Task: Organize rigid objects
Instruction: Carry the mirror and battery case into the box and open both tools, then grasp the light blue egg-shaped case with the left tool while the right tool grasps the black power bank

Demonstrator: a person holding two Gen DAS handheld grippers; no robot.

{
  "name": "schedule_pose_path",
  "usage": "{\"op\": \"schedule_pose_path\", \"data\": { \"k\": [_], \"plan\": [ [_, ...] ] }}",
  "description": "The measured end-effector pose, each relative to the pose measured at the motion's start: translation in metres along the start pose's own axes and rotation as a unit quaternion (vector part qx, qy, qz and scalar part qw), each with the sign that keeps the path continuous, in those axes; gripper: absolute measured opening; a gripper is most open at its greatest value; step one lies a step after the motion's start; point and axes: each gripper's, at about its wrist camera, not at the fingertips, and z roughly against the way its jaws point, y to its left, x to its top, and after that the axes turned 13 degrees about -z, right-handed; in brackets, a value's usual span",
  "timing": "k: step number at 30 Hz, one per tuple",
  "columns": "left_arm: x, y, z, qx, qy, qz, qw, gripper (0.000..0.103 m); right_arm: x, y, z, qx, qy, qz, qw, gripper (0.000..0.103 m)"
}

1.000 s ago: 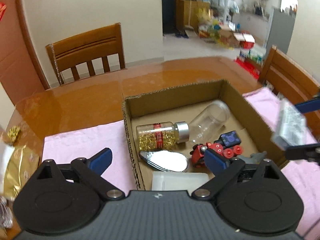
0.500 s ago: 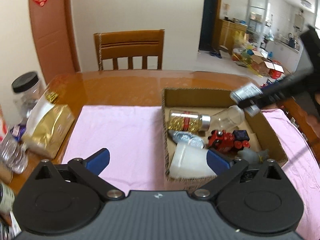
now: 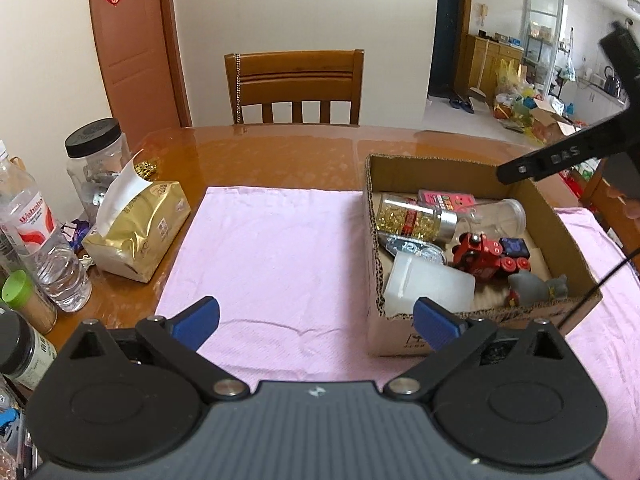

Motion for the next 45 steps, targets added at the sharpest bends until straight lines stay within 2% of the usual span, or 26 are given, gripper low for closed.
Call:
{"op": "schedule_pose_path", "data": {
  "k": [7, 14, 18, 23, 25, 32, 38, 45],
  "plan": [
    [-0.009, -0.004, 0.005, -0.001, -0.003, 0.001, 1.0000, 0.102, -0.032, 0.007, 0.045, 0.022, -0.017, -0.010, 1.000, 0.103],
    [-0.020, -0.009, 0.008, 0.008, 0.000, -0.008, 0.9999, 0.102, -0.090, 0.027, 0.078, 0.033, -0.014, -0.005, 0.999, 0.103],
    [-0.027, -0.012, 0.009, 0.026, -0.005, -0.013, 0.9996, 0.102, -0.131, 0.039, 0.070, 0.039, 0.013, -0.007, 0.999, 0.103],
    [-0.037, -0.012, 0.008, 0.013, 0.007, -0.002, 0.9999, 0.102, -0.170, 0.050, 0.032, 0.030, 0.061, -0.011, 0.998, 0.103],
    [-0.042, -0.013, 0.008, 0.010, 0.013, 0.000, 0.9999, 0.102, -0.180, 0.054, 0.016, 0.022, 0.068, -0.013, 0.997, 0.103],
    [-0.049, -0.013, 0.006, 0.006, 0.028, 0.005, 0.9996, 0.102, -0.194, 0.077, -0.013, 0.001, 0.070, 0.014, 0.997, 0.103],
    [-0.049, -0.015, 0.004, -0.002, 0.032, 0.007, 0.9994, 0.102, -0.189, 0.061, -0.021, 0.005, 0.072, -0.045, 0.996, 0.103],
    [-0.042, -0.027, -0.002, -0.016, 0.031, -0.008, 0.9994, 0.102, -0.191, 0.031, -0.019, -0.042, 0.066, -0.102, 0.992, 0.103]
  ]
}}
